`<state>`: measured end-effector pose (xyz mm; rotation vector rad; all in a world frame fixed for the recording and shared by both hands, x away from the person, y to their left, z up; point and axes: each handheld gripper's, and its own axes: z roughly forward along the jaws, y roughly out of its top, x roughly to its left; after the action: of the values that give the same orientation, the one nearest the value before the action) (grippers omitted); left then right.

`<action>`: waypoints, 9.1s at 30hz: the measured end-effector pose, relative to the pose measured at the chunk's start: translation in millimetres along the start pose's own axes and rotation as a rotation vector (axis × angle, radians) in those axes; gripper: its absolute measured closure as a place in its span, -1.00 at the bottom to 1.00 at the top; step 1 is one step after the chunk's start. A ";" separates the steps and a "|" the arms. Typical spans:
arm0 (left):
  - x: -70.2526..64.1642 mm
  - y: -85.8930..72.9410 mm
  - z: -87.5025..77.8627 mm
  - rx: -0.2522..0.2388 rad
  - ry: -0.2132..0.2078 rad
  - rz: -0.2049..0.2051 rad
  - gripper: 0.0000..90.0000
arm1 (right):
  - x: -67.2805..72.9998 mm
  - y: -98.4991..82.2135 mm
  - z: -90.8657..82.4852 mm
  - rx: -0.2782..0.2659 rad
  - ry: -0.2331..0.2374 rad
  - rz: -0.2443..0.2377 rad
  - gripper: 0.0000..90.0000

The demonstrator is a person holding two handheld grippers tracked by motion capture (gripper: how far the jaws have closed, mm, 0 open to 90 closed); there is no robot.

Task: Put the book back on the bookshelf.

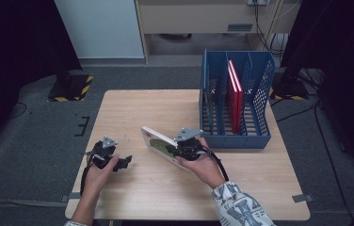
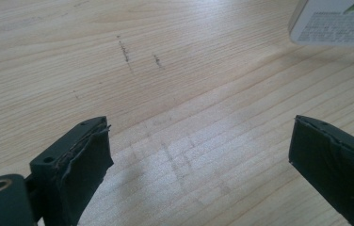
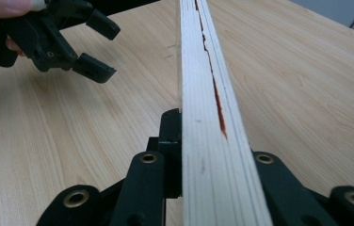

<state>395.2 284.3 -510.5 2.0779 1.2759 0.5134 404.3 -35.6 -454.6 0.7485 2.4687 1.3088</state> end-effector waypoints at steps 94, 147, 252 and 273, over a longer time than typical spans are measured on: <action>-1.3 -18.1 19.0 -0.002 -0.008 0.012 -1.00 | -24.5 -32.3 -148.4 -0.105 -0.121 0.094 0.68; -1.5 -18.1 19.0 -0.003 -0.007 0.013 -1.00 | -69.1 -41.5 -218.3 -0.157 -0.326 0.200 0.68; -3.1 -16.9 20.0 -0.001 -0.005 0.014 -1.00 | -165.0 -24.0 -213.0 -0.164 -0.687 0.394 0.68; -3.2 -16.9 20.0 0.000 -0.005 0.014 -1.00 | -184.6 -23.1 -203.6 -0.159 -0.726 0.415 0.68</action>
<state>395.4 280.7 -536.6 2.0878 1.2594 0.5143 461.7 -289.0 -362.1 1.4381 1.6686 1.0635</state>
